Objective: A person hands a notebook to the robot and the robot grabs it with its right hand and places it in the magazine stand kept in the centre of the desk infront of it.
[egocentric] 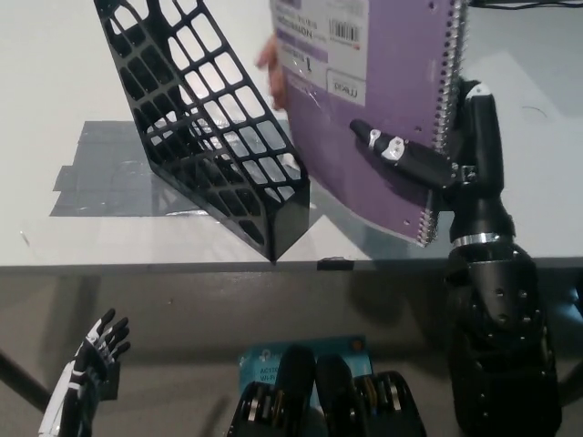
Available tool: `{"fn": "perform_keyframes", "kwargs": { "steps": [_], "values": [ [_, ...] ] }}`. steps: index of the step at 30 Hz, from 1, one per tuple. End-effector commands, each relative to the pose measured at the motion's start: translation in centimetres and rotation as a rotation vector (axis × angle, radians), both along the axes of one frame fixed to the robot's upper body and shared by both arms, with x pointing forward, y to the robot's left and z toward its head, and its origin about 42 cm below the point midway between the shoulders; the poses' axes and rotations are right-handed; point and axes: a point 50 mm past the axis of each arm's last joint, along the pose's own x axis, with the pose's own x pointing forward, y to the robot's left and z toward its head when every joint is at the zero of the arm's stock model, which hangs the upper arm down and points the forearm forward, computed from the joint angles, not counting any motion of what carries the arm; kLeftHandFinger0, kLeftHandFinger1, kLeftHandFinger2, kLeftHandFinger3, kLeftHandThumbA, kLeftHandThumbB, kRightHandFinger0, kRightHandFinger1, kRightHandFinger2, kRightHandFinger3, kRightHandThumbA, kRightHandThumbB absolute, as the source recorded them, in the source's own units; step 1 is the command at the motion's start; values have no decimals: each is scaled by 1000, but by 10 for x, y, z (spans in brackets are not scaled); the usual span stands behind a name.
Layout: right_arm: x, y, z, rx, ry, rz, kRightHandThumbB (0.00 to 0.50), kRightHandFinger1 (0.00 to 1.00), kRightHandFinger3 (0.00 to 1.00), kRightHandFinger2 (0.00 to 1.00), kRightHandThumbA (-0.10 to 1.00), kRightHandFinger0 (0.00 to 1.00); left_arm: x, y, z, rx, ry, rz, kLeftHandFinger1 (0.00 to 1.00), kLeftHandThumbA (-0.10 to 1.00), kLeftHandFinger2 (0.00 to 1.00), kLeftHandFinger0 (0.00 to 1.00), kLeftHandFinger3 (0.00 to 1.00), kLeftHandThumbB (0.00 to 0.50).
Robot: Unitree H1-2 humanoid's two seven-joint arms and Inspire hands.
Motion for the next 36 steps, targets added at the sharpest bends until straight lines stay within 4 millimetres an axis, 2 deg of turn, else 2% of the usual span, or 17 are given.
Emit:
{"fn": "perform_keyframes", "kwargs": {
  "steps": [1, 2, 5, 9, 15, 24, 28, 34, 36],
  "values": [
    [-18, 19, 71, 141, -185, 175, 96, 0, 0, 0, 1000, 0, 3, 6, 10, 18, -57, -5, 1000, 1000, 1000, 1000, 1000, 500],
    [-18, 21, 81, 129, -208, 174, 101, 0, 0, 0, 1000, 0, 3, 6, 9, 21, -57, -5, 1000, 1000, 1000, 1000, 1000, 500],
    [-15, 24, 93, 114, -215, 163, 108, 0, 0, 0, 1000, 0, 3, 6, 10, 27, -57, -5, 1000, 1000, 1000, 1000, 1000, 500],
    [-10, 30, 100, 138, -216, 146, 120, 0, 0, 0, 1000, 0, 2, 6, 9, 31, -52, -12, 1000, 1000, 1000, 1000, 1000, 500],
    [-1, 33, 106, 174, -228, 120, 117, 0, 0, 0, 1000, 0, 4, 5, 10, 25, -59, -10, 1000, 1000, 1000, 1000, 1000, 500],
    [11, 47, 114, 186, -227, 95, 27, 0, 0, 0, 992, 0, 2, 5, 11, 24, -60, -11, 1000, 1000, 1000, 1000, 1000, 500],
    [25, 59, 111, 169, -204, 50, 54, 0, 0, 0, 982, 0, 0, 5, 10, 31, -55, -15, 1000, 1000, 1000, 1000, 1000, 500],
    [32, 62, 112, 176, -211, 16, 44, 0, 0, 0, 1000, 0, -1, 4, 7, 29, -49, -11, 1000, 1000, 1000, 1000, 1000, 500],
    [33, 61, 120, 227, -236, 39, 53, 0, 0, 0, 995, 0, 0, 4, 8, 32, -53, -10, 1000, 1000, 1000, 1000, 1000, 500]
  ]
}}
